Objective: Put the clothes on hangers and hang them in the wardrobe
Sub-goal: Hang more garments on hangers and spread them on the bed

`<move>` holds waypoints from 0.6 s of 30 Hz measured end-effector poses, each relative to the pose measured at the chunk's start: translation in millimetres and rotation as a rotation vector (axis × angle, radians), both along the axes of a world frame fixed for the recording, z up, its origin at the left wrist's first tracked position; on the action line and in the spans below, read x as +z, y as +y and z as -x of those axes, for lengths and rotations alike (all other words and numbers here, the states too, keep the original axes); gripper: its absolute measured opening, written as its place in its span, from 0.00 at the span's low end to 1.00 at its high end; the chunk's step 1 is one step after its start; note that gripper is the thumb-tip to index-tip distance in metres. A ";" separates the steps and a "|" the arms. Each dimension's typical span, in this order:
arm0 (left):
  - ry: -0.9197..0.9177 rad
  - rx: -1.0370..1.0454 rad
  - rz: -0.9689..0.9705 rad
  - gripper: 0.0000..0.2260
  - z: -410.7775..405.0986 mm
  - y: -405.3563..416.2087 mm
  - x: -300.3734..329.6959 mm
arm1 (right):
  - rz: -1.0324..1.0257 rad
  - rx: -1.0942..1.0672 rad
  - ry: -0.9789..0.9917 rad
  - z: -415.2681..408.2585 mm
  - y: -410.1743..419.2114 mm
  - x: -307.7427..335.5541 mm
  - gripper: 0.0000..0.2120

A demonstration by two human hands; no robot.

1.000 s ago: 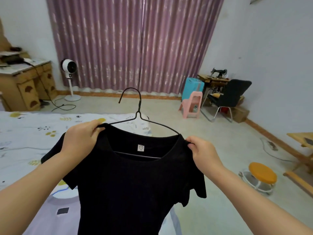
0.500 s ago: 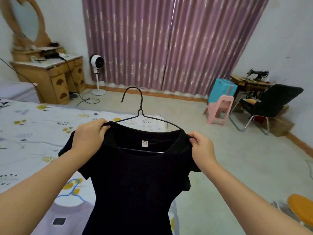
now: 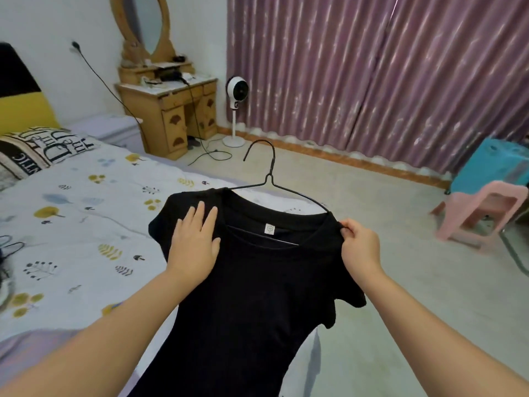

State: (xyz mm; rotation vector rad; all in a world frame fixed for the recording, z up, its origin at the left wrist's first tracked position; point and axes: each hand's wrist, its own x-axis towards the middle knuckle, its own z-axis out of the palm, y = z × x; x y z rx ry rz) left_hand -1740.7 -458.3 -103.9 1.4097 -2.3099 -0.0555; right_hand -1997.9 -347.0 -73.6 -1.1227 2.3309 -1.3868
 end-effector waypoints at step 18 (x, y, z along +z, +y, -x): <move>-0.431 0.017 -0.489 0.28 194.1 -79.3 -309.9 | -0.255 0.048 0.040 236.9 -253.2 -250.6 0.13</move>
